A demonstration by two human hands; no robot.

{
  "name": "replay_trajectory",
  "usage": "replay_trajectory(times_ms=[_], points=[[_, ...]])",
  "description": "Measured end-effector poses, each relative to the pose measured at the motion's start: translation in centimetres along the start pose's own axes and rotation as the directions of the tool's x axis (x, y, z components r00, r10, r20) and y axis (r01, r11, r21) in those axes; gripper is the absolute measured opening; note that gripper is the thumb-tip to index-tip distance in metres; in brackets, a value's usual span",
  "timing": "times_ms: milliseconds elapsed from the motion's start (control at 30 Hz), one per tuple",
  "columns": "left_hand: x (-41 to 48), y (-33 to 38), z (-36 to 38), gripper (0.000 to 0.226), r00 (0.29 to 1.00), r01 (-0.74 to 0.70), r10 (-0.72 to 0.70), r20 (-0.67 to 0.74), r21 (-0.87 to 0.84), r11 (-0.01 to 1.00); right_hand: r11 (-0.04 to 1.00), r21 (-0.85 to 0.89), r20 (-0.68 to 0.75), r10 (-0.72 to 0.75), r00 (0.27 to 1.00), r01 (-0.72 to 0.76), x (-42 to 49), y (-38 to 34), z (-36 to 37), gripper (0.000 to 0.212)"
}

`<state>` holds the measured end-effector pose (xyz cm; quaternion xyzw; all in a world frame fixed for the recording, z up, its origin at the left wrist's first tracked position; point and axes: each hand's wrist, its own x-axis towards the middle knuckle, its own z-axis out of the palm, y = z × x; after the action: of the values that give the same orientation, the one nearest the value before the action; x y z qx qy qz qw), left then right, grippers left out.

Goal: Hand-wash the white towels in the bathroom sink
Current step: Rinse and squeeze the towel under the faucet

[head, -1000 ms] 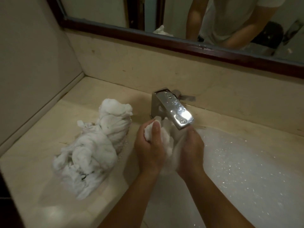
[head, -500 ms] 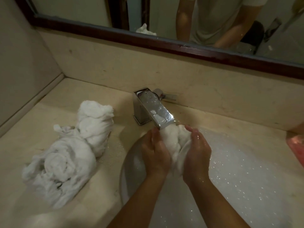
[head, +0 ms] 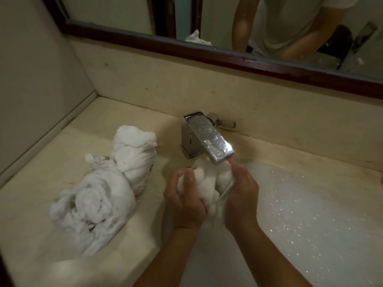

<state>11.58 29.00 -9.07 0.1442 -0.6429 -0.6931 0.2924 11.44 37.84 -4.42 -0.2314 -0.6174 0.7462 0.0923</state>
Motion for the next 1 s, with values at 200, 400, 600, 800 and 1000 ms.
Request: replay_trajectory(times_ms=[200, 400, 600, 800, 1000], points=[[0.2, 0.5, -0.3, 0.023, 0.999, -0.010, 0.010, 0.032, 0.009, 1.000, 0.999, 0.028, -0.075, -0.026, 0.997, 0.028, -0.1, 0.0, 0.4, 0.035], [1.5, 1.3, 2.1, 0.029, 0.995, 0.094, -0.091, -0.048, 0.062, 0.994, 0.998, 0.050, -0.128, 0.048, 0.991, -0.042, 1.6, 0.5, 1.8, 0.034], [3.2, 0.9, 1.7, 0.044, 0.992, 0.083, -0.069, -0.108, 0.122, 0.989, 0.996, 0.030, -0.139, 0.085, 0.987, -0.082, 2.1, 0.5, 3.0, 0.039], [3.0, 0.3, 1.8, 0.051, 0.990, 0.117, -0.107, -0.096, 0.099, 0.988, 0.980, 0.125, -0.135, 0.171, 0.976, -0.154, 1.8, 0.5, 2.3, 0.026], [2.5, 1.3, 3.4, 0.041, 0.986, 0.150, -0.146, -0.086, 0.044, 0.988, 0.976, 0.134, -0.164, 0.191, 0.968, -0.170, 2.1, 0.0, 1.5, 0.030]])
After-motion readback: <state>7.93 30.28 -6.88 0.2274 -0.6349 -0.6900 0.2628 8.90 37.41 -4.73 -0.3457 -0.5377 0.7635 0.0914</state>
